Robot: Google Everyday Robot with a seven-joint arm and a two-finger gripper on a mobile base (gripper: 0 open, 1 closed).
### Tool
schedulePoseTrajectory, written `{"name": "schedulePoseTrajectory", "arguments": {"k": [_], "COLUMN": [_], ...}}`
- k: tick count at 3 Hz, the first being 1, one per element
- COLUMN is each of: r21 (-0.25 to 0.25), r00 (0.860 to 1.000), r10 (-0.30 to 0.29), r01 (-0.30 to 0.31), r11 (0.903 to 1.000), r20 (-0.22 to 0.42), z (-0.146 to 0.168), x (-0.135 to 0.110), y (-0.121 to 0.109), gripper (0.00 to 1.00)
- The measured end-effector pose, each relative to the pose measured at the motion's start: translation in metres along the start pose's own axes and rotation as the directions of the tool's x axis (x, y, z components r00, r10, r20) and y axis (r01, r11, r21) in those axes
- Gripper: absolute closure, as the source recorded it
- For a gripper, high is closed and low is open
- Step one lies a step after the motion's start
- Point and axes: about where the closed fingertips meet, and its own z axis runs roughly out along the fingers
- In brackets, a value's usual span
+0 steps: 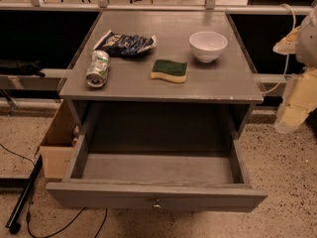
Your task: Close top drawer
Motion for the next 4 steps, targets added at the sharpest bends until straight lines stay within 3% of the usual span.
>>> {"name": "schedulePoseTrajectory", "arguments": {"k": [2,3,4], "r21": [0.013,0.002,-0.017], "r00": [1.0,0.992,0.978], "r10": [0.011,0.078,0.13], "r01": [-0.011,-0.079,-0.129], "r11": [0.9999,0.9969,0.9915], "r20": [0.015,0.096,0.164], "z": [-0.001,0.01,0.022], "x": [0.002,0.016,0.024], "y": [0.0,0.011,0.033], "gripper": [0.0,0.0,0.13]}}
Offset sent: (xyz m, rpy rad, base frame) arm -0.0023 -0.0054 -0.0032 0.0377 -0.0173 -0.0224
